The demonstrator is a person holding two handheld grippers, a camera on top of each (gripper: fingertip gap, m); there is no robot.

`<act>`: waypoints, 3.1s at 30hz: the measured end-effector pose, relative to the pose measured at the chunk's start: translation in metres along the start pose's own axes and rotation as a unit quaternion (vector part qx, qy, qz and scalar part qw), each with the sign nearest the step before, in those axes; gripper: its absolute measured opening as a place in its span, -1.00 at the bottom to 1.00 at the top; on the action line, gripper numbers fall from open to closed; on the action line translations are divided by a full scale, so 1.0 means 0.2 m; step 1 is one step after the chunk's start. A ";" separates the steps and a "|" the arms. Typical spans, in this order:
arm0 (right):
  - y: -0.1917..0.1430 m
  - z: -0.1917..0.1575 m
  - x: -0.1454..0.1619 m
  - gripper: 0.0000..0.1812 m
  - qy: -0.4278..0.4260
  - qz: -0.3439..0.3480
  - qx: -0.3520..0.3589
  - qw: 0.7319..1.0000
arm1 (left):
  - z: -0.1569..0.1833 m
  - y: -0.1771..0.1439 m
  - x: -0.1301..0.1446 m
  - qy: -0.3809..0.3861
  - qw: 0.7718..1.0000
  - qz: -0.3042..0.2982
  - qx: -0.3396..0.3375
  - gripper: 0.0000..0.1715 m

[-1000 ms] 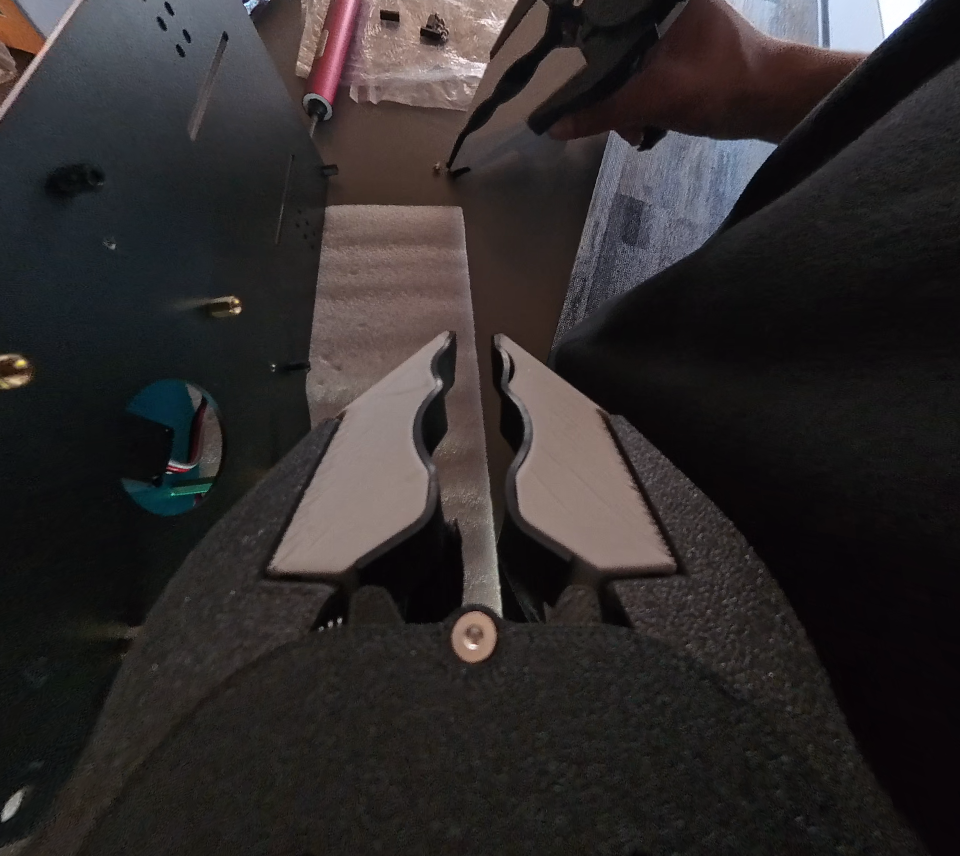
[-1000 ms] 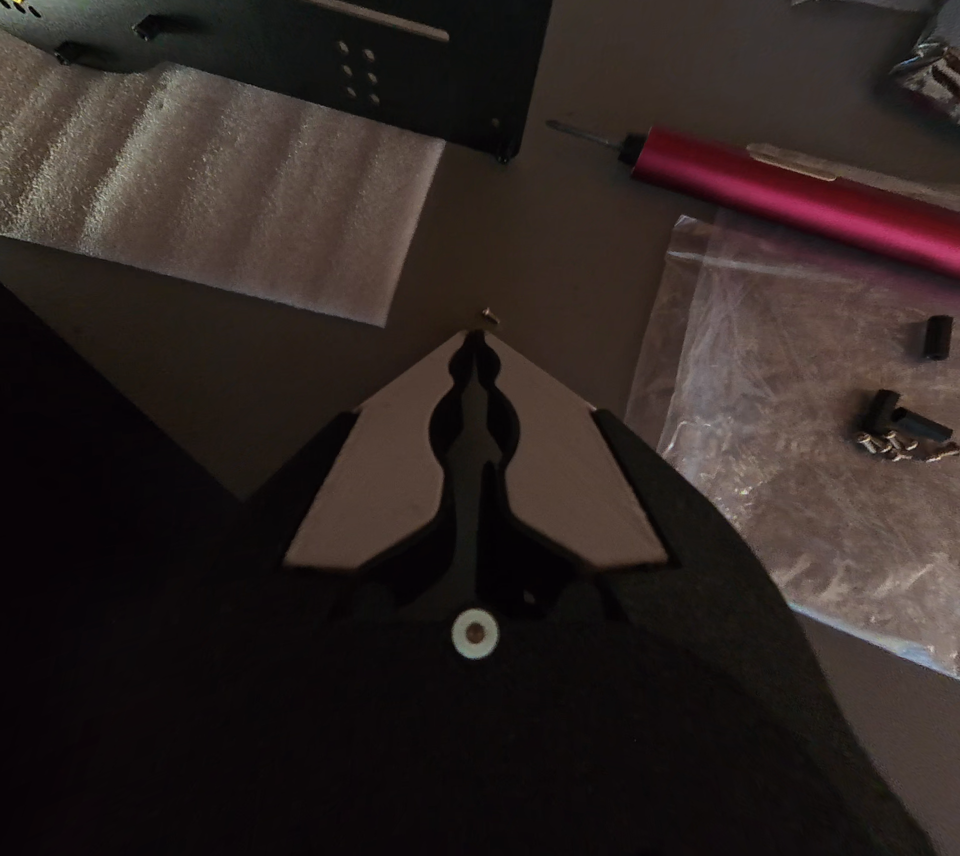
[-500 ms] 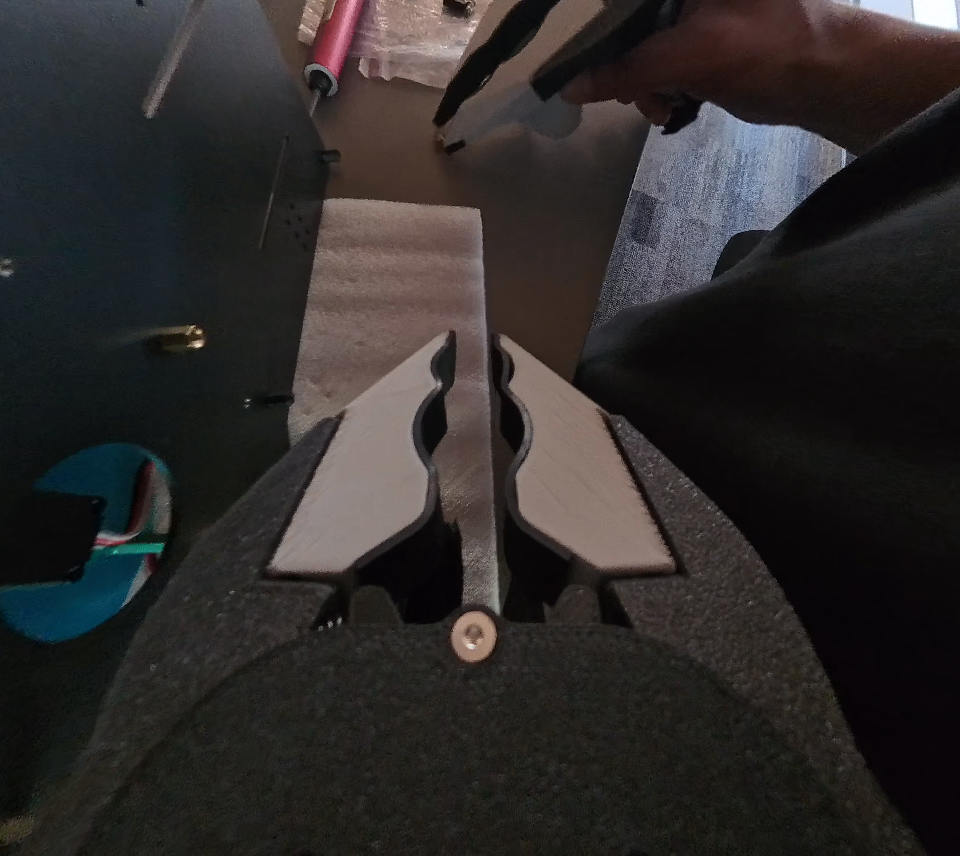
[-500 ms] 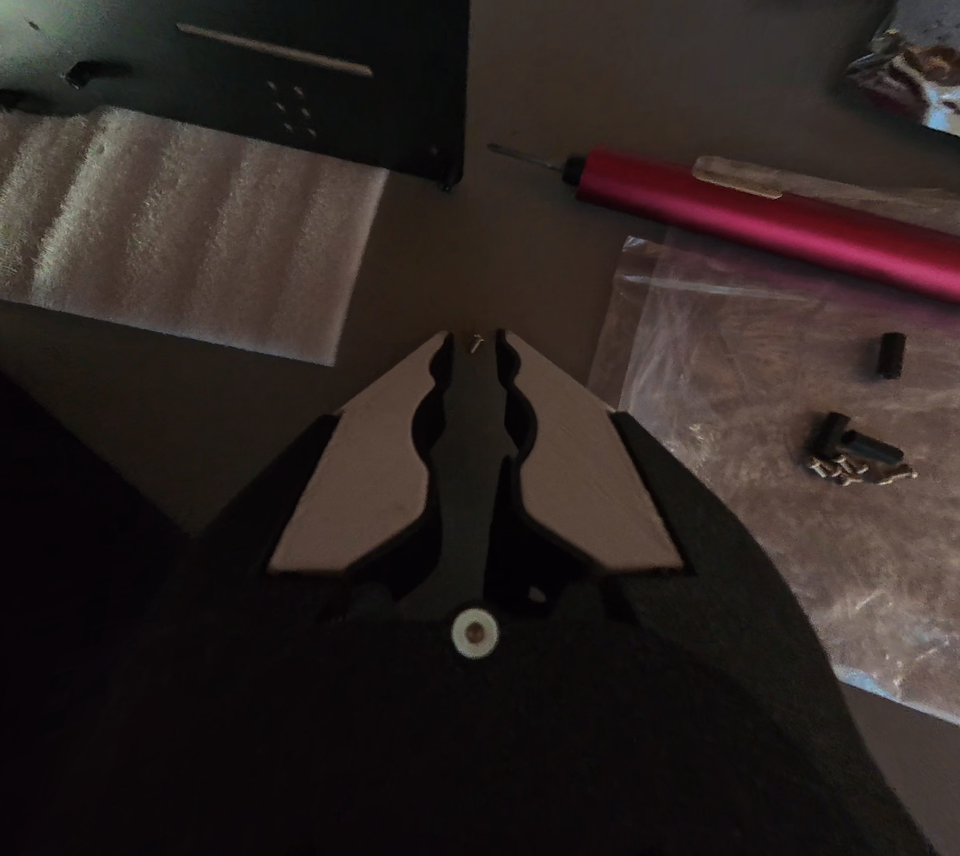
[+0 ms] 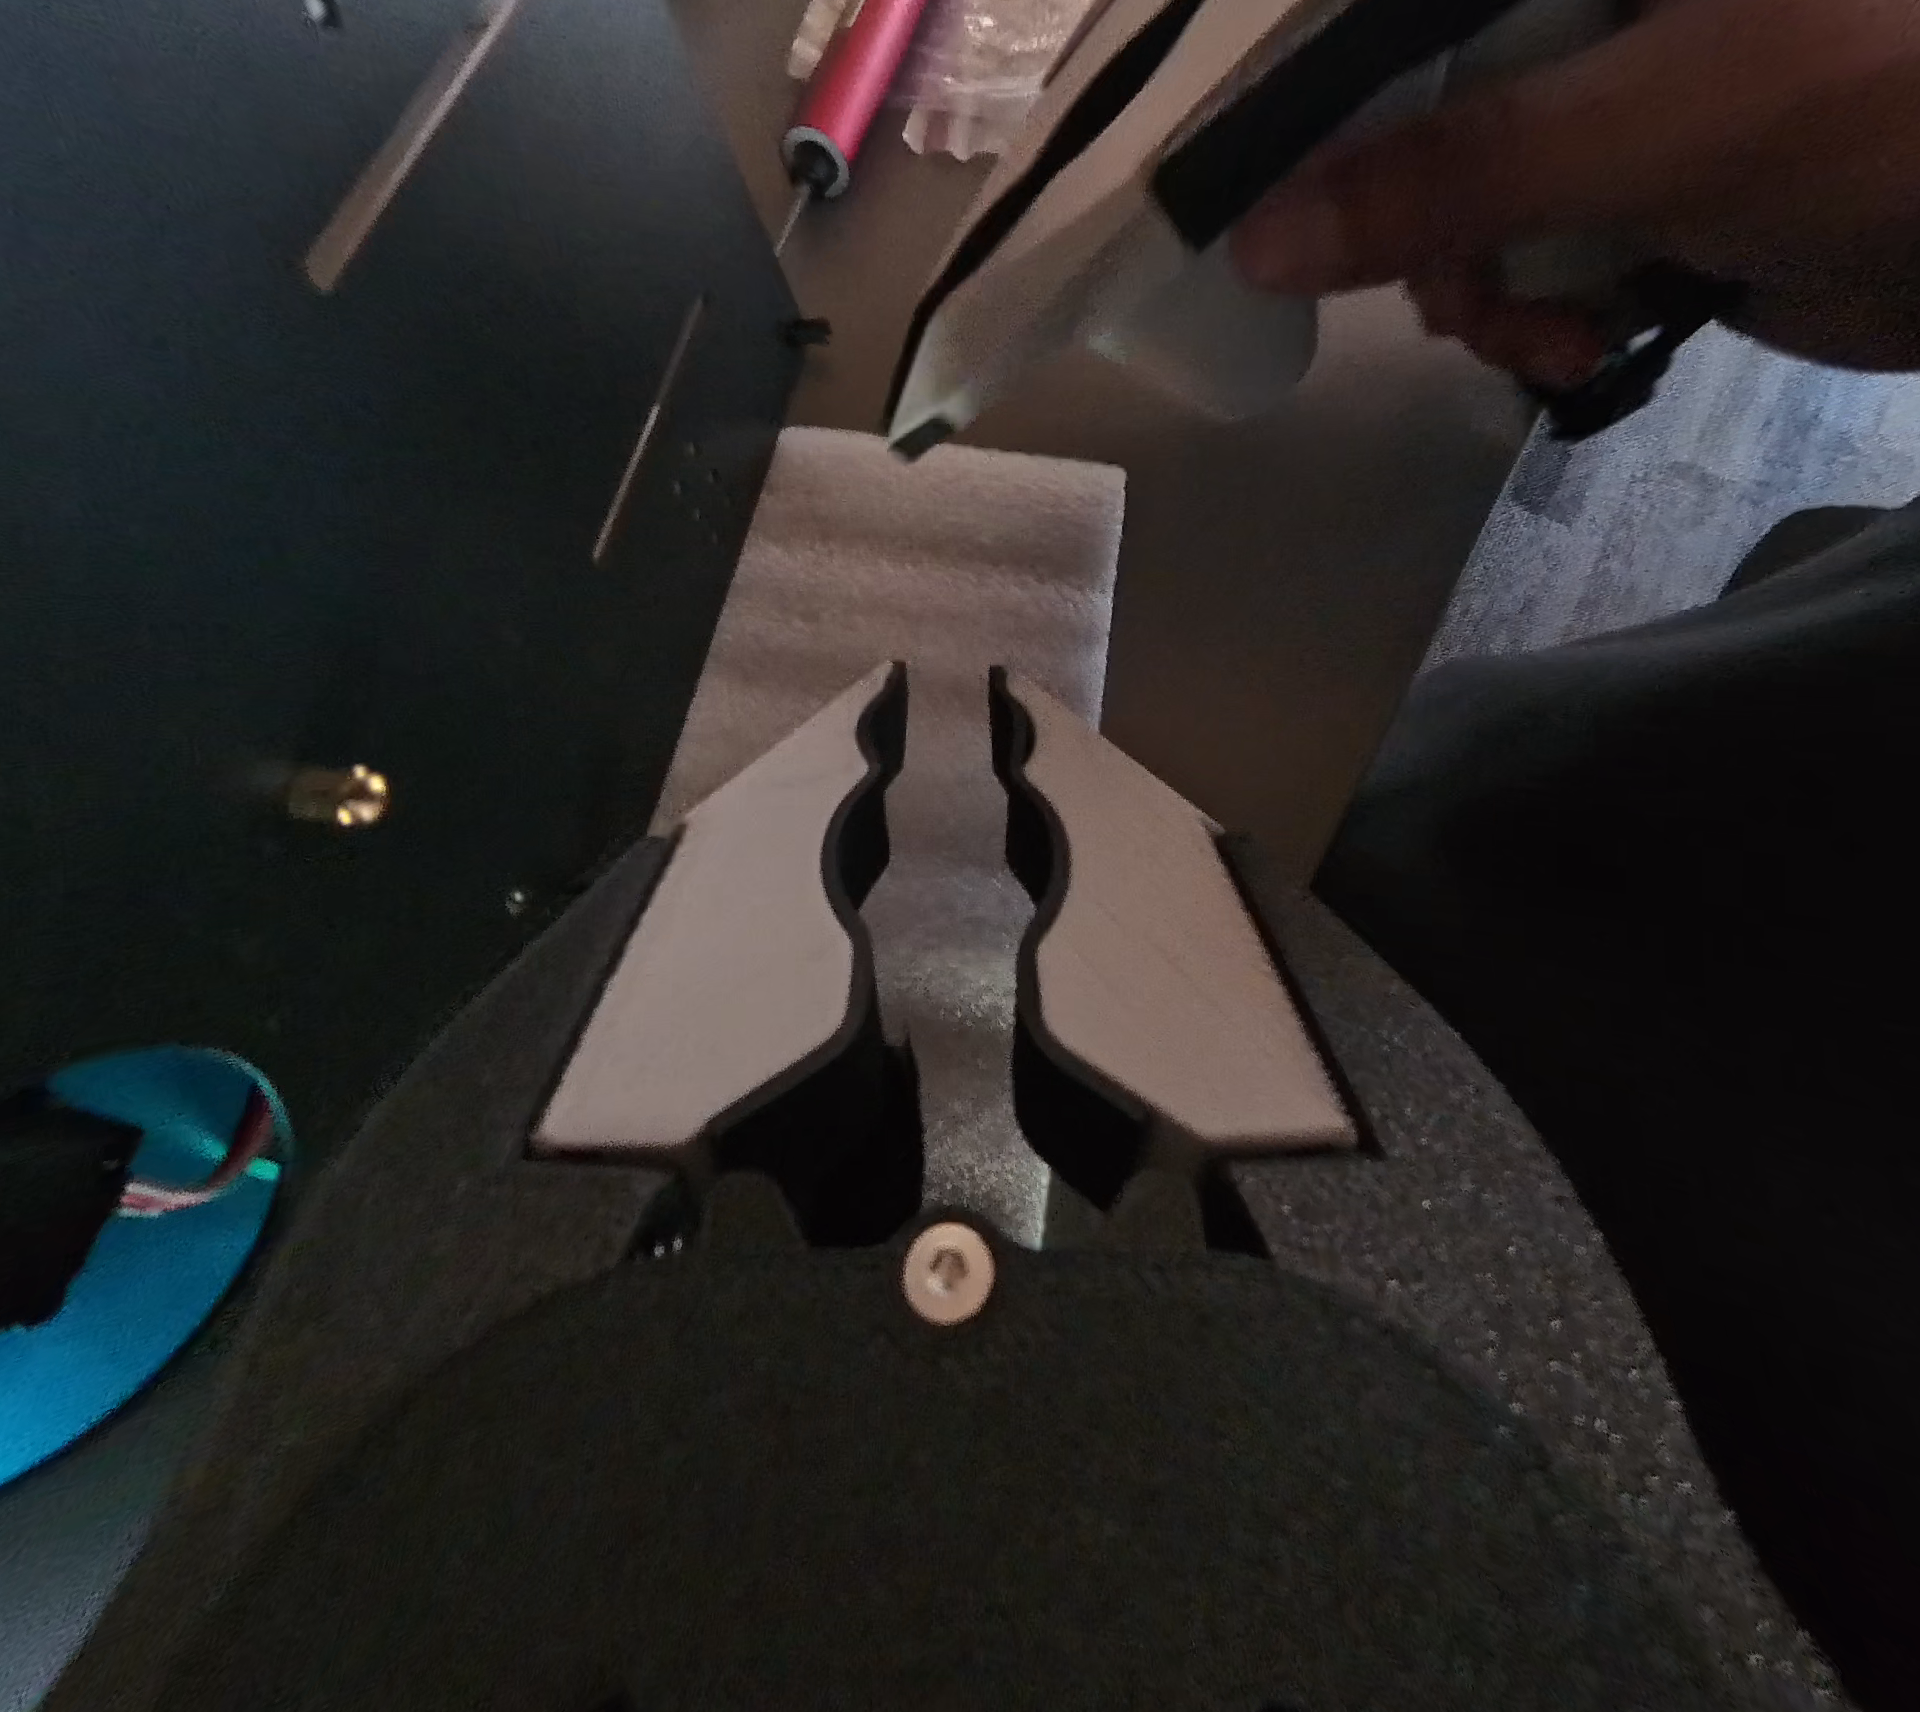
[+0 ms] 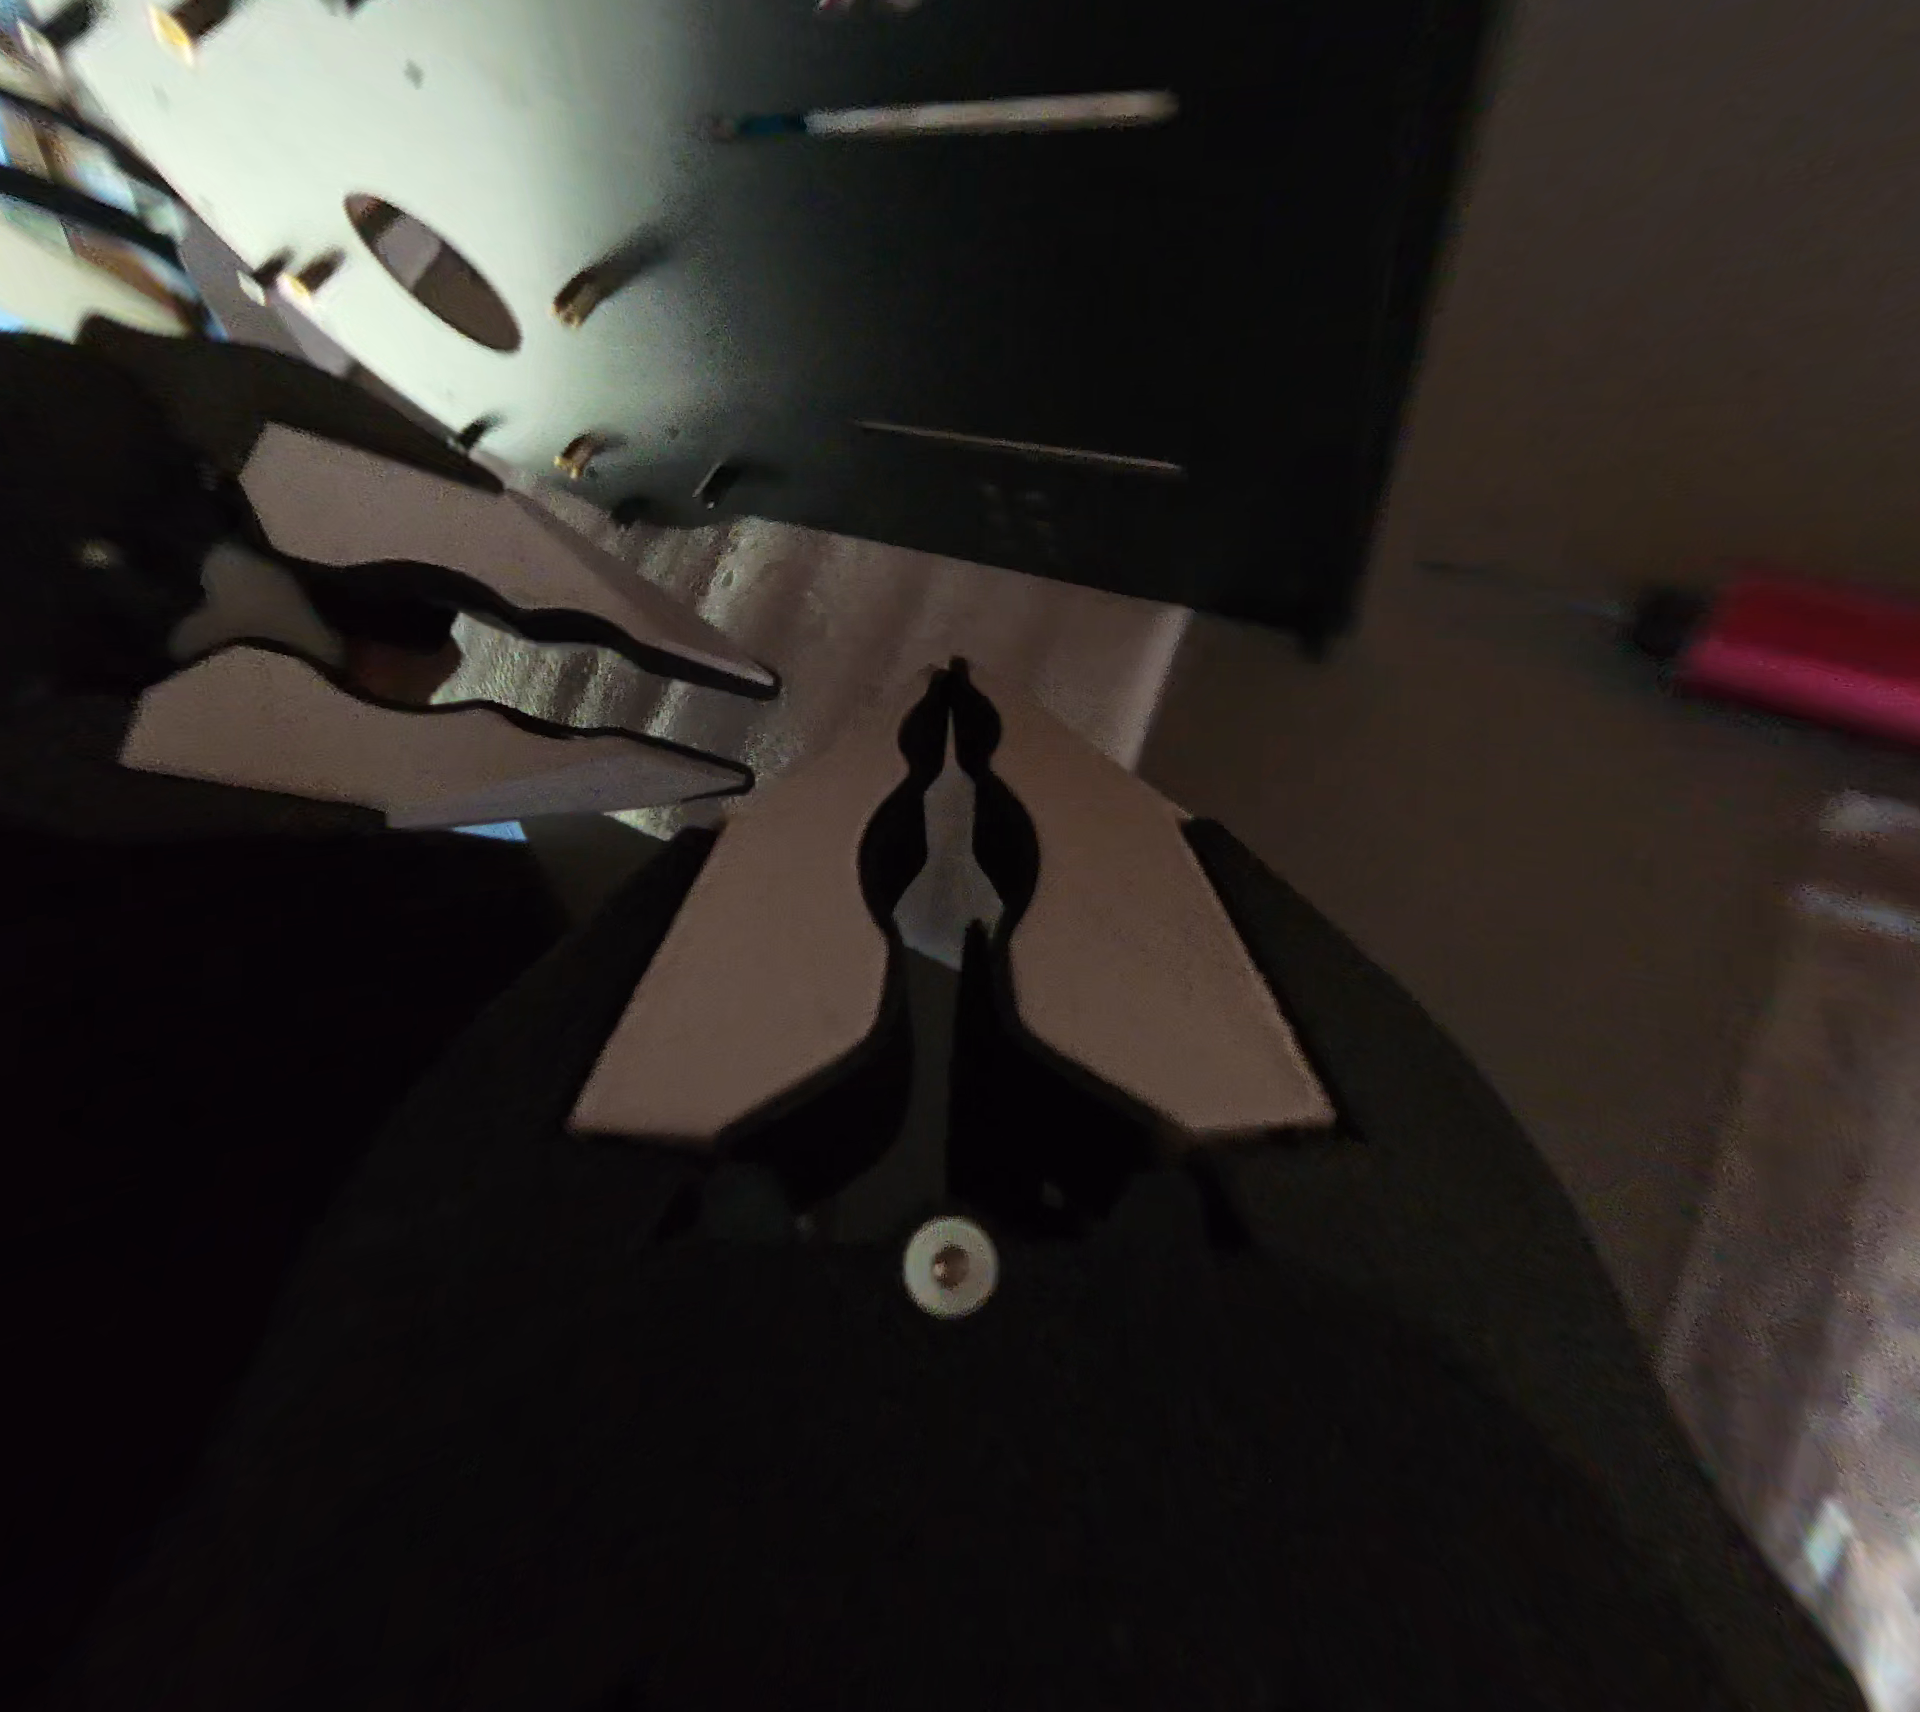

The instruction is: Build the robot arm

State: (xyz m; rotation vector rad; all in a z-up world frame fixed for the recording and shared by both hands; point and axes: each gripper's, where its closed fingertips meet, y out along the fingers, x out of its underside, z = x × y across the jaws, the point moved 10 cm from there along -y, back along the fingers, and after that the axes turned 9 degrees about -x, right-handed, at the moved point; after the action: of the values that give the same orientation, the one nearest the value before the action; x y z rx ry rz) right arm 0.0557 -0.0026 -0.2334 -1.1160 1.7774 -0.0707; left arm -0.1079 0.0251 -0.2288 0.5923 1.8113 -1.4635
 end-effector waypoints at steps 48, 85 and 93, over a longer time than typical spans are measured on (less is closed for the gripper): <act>-0.23 0.16 0.05 -0.98 -0.137 -0.082 0.093 0.983 | -0.06 -0.11 0.05 -0.024 0.999 0.010 -0.045 -0.83; -0.12 0.06 -0.35 -1.00 -0.216 0.027 0.034 0.975 | -0.10 -0.09 -0.18 -0.023 0.998 0.051 -0.021 -0.83; -0.13 0.05 -0.34 -1.00 -0.235 0.035 0.061 0.970 | -0.07 0.00 -0.24 -0.013 0.998 0.066 -0.010 -0.83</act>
State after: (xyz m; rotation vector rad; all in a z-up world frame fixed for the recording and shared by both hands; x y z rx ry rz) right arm 0.0854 0.0347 -0.1786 -0.8917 1.3657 0.1165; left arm -0.0807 0.0423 -0.1914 0.6658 1.7310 -1.3583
